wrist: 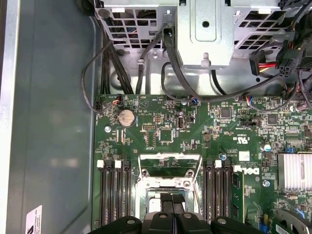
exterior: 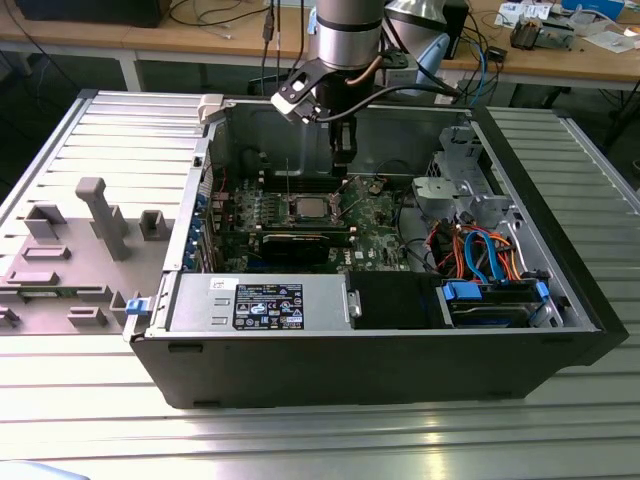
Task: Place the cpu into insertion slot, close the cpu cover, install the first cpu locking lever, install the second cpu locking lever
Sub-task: 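Close the cpu cover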
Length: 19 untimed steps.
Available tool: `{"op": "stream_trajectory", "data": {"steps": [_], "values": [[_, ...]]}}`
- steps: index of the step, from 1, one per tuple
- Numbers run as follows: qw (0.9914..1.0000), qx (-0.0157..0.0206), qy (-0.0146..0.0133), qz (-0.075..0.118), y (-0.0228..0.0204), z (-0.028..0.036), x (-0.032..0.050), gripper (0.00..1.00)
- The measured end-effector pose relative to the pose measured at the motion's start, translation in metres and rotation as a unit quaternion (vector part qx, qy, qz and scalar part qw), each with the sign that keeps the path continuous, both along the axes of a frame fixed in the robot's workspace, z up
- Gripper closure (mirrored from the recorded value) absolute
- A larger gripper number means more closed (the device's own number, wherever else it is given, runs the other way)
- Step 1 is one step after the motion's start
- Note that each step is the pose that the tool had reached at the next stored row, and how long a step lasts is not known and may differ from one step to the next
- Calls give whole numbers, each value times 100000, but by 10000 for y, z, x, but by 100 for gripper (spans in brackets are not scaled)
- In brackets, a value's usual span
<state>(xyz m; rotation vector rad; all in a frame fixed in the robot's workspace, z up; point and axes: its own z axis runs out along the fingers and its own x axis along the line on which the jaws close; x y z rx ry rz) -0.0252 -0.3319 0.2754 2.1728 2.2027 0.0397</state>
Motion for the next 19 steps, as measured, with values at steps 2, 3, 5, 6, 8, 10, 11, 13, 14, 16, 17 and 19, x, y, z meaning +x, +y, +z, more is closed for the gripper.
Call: {"op": "stream_trajectory", "data": {"steps": [2, 3, 5, 6, 8, 10, 11, 13, 14, 16, 17, 19], "values": [[100000, -1, 0, 0, 0, 0, 8, 89], [100000, 2, -1, 1, 0, 0, 11, 89], [100000, 2, 0, 3, 0, 0, 23, 89], [100000, -2, 2, 6, 0, 0, 29, 89], [100000, 0, -1, 3, 0, 0, 35, 89], [100000, 0, 0, 2, 0, 0, 42, 89], [100000, 0, 0, 2, 0, 0, 47, 89], [100000, -2, -1, 3, 0, 0, 53, 89], [100000, 0, -1, 3, 0, 0, 74, 89], [100000, 0, -1, 0, 0, 0, 80, 89], [100000, -1, 0, -3, 0, 0, 82, 89], [100000, 1, 1, 4, 0, 0, 86, 89]]}}
